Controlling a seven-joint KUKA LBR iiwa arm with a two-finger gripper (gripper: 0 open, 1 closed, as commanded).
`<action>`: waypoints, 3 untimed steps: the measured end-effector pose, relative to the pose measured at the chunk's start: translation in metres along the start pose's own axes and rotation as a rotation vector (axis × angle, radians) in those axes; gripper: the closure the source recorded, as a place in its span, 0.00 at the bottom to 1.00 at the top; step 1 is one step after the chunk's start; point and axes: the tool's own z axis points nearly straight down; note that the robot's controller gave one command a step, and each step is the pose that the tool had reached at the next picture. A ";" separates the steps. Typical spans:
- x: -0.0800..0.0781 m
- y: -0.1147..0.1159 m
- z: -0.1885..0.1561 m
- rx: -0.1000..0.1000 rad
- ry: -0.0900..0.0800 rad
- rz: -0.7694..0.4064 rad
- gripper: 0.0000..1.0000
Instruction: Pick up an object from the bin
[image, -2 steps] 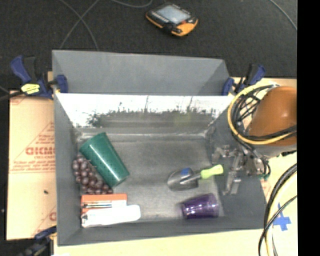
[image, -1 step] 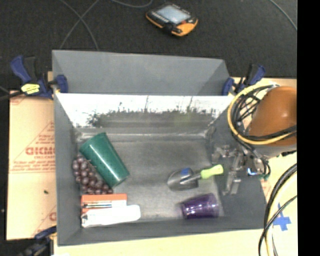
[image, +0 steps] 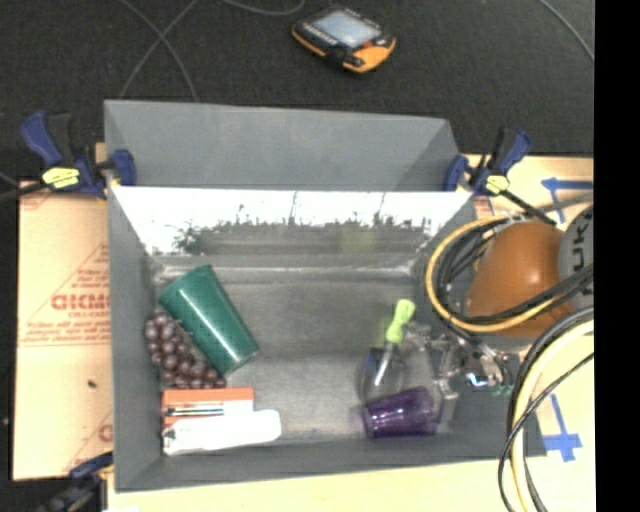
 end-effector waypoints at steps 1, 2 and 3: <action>-0.009 0.023 -0.002 0.004 -0.013 -0.011 0.00; -0.042 0.036 0.009 0.001 -0.011 0.364 0.00; -0.038 0.052 0.008 0.005 -0.013 0.322 0.00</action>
Offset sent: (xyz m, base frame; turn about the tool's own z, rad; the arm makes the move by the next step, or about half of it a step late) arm 0.0366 0.0407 -0.0100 0.3658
